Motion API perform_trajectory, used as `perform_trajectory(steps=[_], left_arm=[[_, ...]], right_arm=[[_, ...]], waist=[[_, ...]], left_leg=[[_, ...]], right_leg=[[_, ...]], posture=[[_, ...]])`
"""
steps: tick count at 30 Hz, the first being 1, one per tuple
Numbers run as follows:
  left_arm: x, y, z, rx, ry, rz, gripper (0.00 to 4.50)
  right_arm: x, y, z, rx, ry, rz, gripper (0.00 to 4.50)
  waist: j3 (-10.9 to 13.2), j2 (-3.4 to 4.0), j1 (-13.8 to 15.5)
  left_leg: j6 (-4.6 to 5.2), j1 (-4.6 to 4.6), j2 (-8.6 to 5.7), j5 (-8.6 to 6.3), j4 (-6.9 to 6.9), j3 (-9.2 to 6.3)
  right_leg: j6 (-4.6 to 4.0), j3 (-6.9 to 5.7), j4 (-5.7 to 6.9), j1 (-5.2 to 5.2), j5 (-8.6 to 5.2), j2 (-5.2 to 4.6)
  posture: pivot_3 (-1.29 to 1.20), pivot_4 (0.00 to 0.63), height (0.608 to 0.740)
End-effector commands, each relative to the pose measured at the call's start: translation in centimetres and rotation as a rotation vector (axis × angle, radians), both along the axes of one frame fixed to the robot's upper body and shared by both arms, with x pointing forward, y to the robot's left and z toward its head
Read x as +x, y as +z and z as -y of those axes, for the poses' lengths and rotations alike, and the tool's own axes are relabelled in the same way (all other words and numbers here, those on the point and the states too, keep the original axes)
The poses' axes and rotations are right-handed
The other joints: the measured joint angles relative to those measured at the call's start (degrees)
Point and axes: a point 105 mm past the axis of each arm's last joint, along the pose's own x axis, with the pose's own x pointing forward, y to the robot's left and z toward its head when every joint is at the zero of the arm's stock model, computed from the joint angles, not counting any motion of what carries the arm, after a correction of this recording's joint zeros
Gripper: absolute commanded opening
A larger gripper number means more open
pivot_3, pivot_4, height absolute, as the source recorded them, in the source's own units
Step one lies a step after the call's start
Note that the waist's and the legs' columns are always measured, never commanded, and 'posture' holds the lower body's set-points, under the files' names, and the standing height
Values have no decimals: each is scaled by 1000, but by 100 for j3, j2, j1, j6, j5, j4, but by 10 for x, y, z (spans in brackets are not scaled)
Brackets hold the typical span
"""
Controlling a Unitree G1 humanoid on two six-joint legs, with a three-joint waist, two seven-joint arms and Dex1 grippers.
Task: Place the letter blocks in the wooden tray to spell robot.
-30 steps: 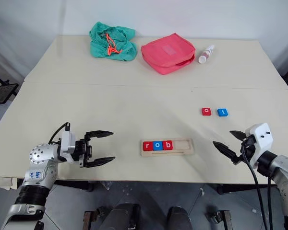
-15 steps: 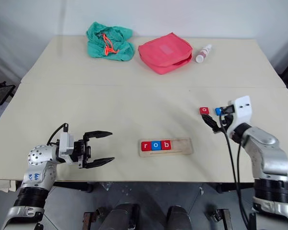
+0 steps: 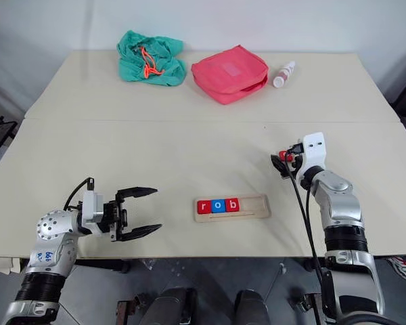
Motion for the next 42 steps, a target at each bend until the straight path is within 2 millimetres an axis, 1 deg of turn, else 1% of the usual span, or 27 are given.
perform_trajectory(steps=[1, 6, 9, 11, 14, 16, 17, 20, 22, 25, 27, 29, 33, 37, 42], left_arm=[[-3, 10, -1, -7, 4, 41, 4500], [-1, 10, 0, -8, 6, 45, 4500], [0, 11, 0, -8, 7, 47, 4500], [1, 11, 0, -7, 6, 48, 4500], [2, 11, 1, -6, 3, 47, 4500], [3, 11, 1, -7, -3, 46, 4500], [4, 11, 2, -7, -7, 46, 4500], [6, 12, 2, -9, -19, 45, 4500], [7, 12, 1, -4, -27, 45, 4500], [9, 12, -2, 4, -36, 42, 4500], [11, 11, -3, 10, -41, 38, 4500], [12, 11, -5, 14, -47, 35, 4500], [18, 11, 1, 11, -66, 36, 4500], [20, 12, 5, 11, -92, 35, 4500], [21, 14, 7, 10, -100, 41, 4500]], right_arm=[[2, 3, -3, -5, 3, 24, 4472], [2, -9, -6, 22, -6, -15, 4472], [0, -14, -5, 34, -26, -26, 3935], [-2, -14, -7, 39, -23, -15, 3337], [-3, -14, -8, 42, -26, -5, 2280], [-6, -9, -8, 50, -28, 16, 1575], [-7, -5, -8, 55, -28, 32, 1464], [-18, 11, -10, 71, -19, 90, 1469], [-34, 18, -15, 70, 0, 105, 1469], [-63, 23, -17, 65, -8, 92, 1469], [-79, 23, -17, 58, -26, 75, 1469], [-90, 21, -18, 53, -45, 56, 1469], [-120, 3, -17, 58, -108, -17, 1469], [-132, -6, -17, 72, -147, -46, 1469], [-134, -13, -16, 80, -161, -59, 1469]], waist=[[0, 0, 7], [0, 0, 0], [0, 0, -4], [0, 0, -3], [0, 0, 2], [0, 0, 15], [0, 0, 20], [0, 0, 23], [0, 1, 33], [0, 1, 43], [0, 0, 40], [0, 0, 44], [0, 0, 62], [0, 0, 49], [0, 0, 32]], left_leg=[[0, -1, 0, 0, 0, 0], [0, 1, 0, 0, 1, 1], [0, 2, 1, 0, 1, 2], [0, 3, 1, 0, 2, 2], [0, 3, 0, 0, 3, 1], [0, 3, 0, 0, 3, 1], [0, 3, 0, 0, 3, 0], [0, 2, -2, 0, 3, 0], [0, 1, -2, 0, 1, 1], [0, -2, -2, 0, 1, -4], [0, -2, -2, 0, 0, -3], [0, -1, -2, 0, 1, -1], [-1, 2, -2, 0, 1, 0], [0, 2, -7, -1, 1, 9], [-1, 4, -3, 0, 1, 11]], right_leg=[[0, 0, 0, 0, 0, 0], [0, 3, 1, 0, 0, 0], [0, 3, 3, 0, 0, 1], [0, 4, 4, 0, 0, 1], [0, 5, 6, 1, 0, 0], [0, 6, 6, 1, 0, 0], [0, 5, 6, 1, 0, 0], [0, 6, 6, 0, 0, 0], [0, 6, 7, -2, 0, 0], [0, 6, 16, -7, 0, 0], [0, 8, 16, -8, 0, 0], [0, 9, 15, -8, 0, 0], [0, 16, 18, -9, 0, 2], [0, 26, 17, -9, 0, 0], [0, 28, 17, -11, 0, 3]], posture=[[0, 150, 740], [0, 150, 740], [0, 150, 740], [0, 150, 740], [0, 150, 740], [0, 150, 740], [0, 150, 740], [0, 150, 740], [0, 150, 740], [0, 150, 740], [0, 150, 740], [0, 150, 740], [0, 150, 740], [0, 150, 740], [0, 150, 740]])
